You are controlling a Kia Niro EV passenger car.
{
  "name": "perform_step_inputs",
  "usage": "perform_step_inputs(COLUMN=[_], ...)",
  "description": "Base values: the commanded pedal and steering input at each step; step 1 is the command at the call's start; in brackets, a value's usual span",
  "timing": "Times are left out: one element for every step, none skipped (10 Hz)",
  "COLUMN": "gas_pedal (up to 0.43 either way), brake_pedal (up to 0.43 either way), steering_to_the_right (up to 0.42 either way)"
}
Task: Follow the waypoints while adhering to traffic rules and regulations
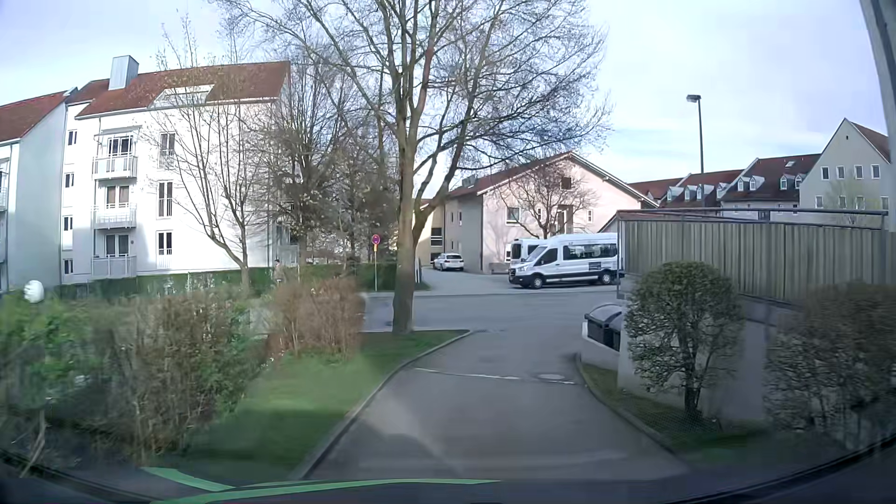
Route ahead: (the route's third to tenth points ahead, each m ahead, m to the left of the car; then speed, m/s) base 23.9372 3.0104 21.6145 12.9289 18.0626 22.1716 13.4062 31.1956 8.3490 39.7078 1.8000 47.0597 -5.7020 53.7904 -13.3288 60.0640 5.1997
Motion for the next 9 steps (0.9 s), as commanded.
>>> perform_step_inputs(gas_pedal=[0.0, 0.0, 0.0, 0.0, 0.0, 0.0, 0.0, 0.0, 0.0], brake_pedal=[0.256, 0.256, 0.256, 0.256, 0.256, 0.25, 0.256, 0.262, 0.268], steering_to_the_right=[0.026, 0.027, 0.029, 0.031, 0.035, 0.036, 0.037, 0.039, 0.045])
